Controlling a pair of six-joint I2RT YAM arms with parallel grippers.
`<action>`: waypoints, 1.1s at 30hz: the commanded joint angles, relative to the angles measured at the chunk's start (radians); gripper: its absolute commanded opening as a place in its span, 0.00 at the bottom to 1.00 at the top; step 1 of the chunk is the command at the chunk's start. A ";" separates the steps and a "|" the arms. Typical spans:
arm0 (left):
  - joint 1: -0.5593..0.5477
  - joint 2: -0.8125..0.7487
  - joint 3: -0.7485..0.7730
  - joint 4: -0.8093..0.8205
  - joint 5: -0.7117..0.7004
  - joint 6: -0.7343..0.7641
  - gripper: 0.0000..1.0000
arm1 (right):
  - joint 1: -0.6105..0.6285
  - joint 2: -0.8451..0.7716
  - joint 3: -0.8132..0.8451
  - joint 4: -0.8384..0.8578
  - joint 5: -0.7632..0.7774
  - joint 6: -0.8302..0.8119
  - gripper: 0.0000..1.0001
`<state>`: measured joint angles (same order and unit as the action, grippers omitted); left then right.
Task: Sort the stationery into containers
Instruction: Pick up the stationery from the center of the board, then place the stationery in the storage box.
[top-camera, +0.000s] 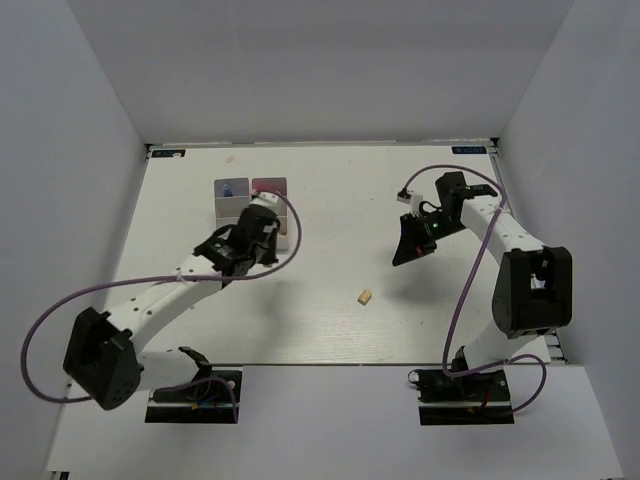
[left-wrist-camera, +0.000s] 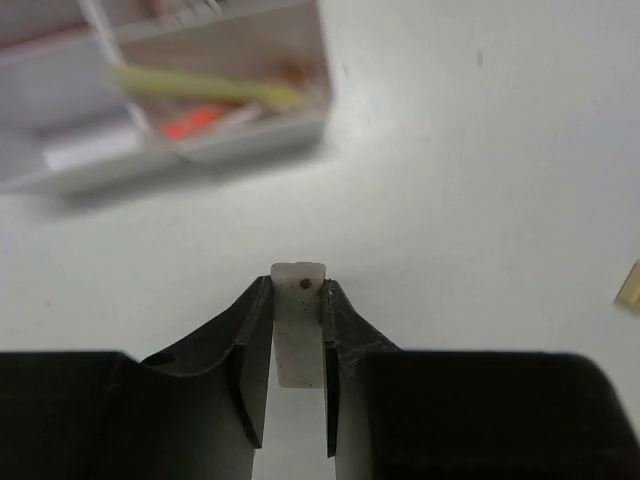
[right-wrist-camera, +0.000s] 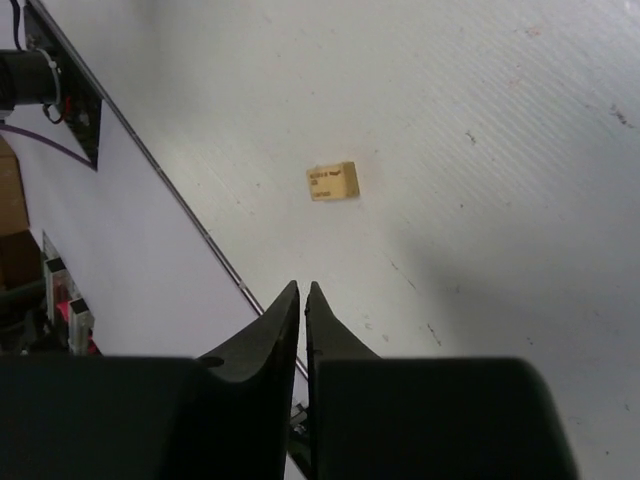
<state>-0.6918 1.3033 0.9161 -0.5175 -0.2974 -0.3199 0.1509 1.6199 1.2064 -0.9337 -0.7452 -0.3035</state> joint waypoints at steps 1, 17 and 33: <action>0.090 -0.098 -0.031 0.149 -0.013 0.007 0.00 | -0.001 0.017 0.021 -0.037 -0.065 -0.043 0.11; 0.662 0.003 -0.102 0.652 0.854 0.145 0.00 | -0.007 0.187 0.156 -0.448 -0.362 -0.563 0.00; 0.801 0.162 -0.172 0.864 1.104 0.162 0.00 | -0.002 0.126 0.081 -0.315 -0.304 -0.496 0.00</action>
<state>0.0967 1.4734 0.7559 0.2699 0.7284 -0.1787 0.1501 1.7741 1.2873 -1.2644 -1.0492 -0.8112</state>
